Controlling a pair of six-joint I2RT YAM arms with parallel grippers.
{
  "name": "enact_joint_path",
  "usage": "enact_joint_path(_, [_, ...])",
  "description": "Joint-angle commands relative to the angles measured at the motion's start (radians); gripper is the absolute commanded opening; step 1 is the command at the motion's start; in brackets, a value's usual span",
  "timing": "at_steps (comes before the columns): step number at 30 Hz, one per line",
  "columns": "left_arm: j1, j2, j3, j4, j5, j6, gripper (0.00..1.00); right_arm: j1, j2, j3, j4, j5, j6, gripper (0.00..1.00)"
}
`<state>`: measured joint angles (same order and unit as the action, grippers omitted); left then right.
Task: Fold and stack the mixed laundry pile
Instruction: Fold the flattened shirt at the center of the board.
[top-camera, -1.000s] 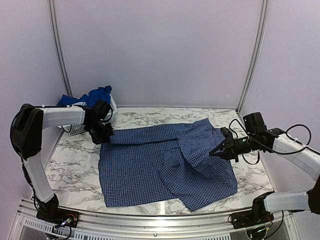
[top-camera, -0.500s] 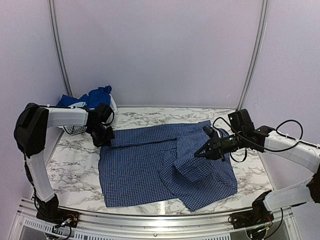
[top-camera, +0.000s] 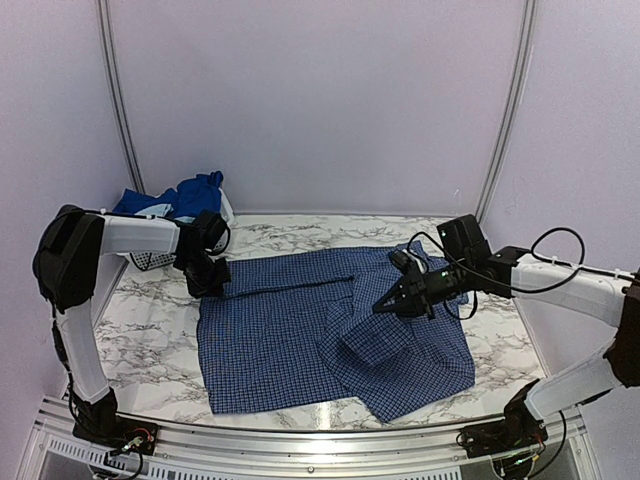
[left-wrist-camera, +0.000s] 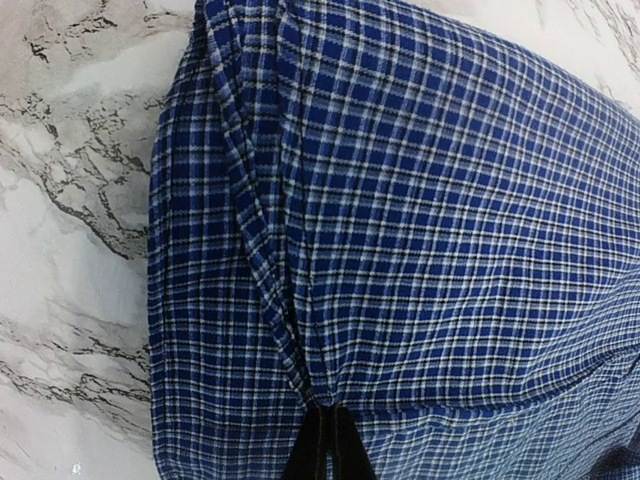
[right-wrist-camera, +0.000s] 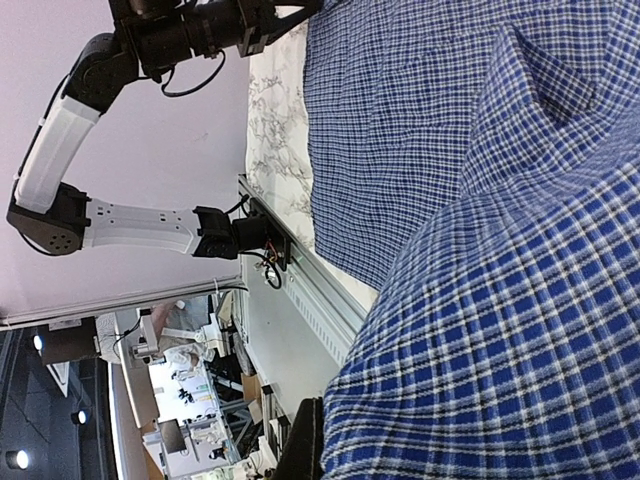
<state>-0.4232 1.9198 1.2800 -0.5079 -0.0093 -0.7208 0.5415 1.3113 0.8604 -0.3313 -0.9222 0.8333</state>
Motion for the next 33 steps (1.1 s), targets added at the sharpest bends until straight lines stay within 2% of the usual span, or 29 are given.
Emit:
enact_joint_path(1, [0.005, 0.020, 0.011, -0.017, 0.005, 0.012, 0.02, 0.045, 0.040, 0.080, 0.058, -0.035, 0.000, 0.00])
enact_joint_path(5, [0.006, 0.028, 0.013, -0.016, 0.005, 0.014, 0.03, 0.050, 0.065, 0.079, 0.022, -0.025, -0.024, 0.00])
enact_joint_path(15, [0.006, 0.036, 0.016, -0.014, 0.038, 0.018, 0.03, 0.071, 0.113, 0.098, 0.079, -0.071, -0.004, 0.00])
enact_joint_path(20, [0.006, 0.029, 0.009, -0.011, 0.043, 0.021, 0.09, 0.070, 0.136, 0.103, 0.098, -0.073, -0.004, 0.00])
enact_joint_path(26, [-0.004, -0.049, 0.012, -0.001, 0.035, 0.069, 0.52, 0.035, 0.176, 0.102, 0.066, -0.048, -0.040, 0.00])
enact_joint_path(28, [-0.021, -0.104, 0.016, 0.002, -0.008, 0.102, 0.71, 0.002, 0.179, 0.083, 0.100, -0.039, -0.013, 0.00])
enact_joint_path(30, [-0.042, -0.157, 0.013, 0.008, -0.051, 0.137, 0.96, -0.021, 0.207, 0.073, 0.196, -0.037, 0.037, 0.00])
enact_joint_path(33, [-0.068, -0.227, -0.011, 0.037, -0.076, 0.169, 0.99, -0.022, 0.319, 0.148, 0.238, -0.038, 0.037, 0.00])
